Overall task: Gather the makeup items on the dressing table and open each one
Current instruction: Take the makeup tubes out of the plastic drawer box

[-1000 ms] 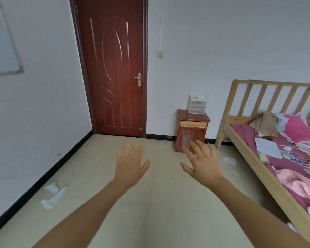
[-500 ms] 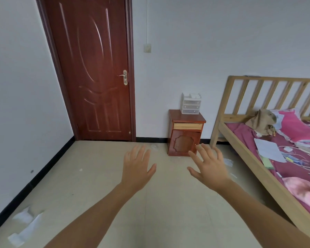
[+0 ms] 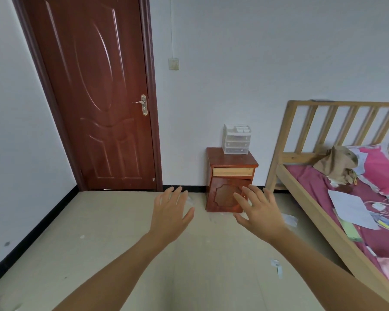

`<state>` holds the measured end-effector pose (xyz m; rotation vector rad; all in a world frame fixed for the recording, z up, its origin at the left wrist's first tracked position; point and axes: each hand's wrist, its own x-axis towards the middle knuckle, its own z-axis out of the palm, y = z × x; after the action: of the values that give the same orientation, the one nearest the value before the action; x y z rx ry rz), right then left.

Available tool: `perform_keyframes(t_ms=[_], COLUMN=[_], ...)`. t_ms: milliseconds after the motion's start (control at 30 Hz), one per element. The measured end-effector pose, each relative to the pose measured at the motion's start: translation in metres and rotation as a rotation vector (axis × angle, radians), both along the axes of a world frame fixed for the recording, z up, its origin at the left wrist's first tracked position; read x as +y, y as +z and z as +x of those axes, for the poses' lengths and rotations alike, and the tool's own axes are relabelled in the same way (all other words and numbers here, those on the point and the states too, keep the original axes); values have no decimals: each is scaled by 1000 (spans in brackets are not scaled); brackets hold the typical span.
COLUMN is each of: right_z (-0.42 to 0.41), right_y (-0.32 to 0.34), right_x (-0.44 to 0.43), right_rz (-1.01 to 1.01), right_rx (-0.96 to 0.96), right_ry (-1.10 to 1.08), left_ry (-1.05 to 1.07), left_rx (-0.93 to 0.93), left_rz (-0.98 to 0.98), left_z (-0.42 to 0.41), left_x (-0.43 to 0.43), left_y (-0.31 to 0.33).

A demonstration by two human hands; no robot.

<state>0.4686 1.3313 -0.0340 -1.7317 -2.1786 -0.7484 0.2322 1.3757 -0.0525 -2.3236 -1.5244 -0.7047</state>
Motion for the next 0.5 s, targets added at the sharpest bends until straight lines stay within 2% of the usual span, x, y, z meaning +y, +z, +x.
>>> perform_keyframes(t_ms=[167,367,500], right_z=[20,46,66], right_y=[-16,-28,-23], right_x=[49,121,174], right_rz=[-12,5,-43], right_rx=[-26,-1,8], right_ry=[-8,-1,-58], left_ry=[-71,-55,-53], left_rx=[-61,-97,-67], left_rz=[1,-76,-143], left_z=[19,39,59], left_x=[47,125,187], left_y=[-17,-28,-27])
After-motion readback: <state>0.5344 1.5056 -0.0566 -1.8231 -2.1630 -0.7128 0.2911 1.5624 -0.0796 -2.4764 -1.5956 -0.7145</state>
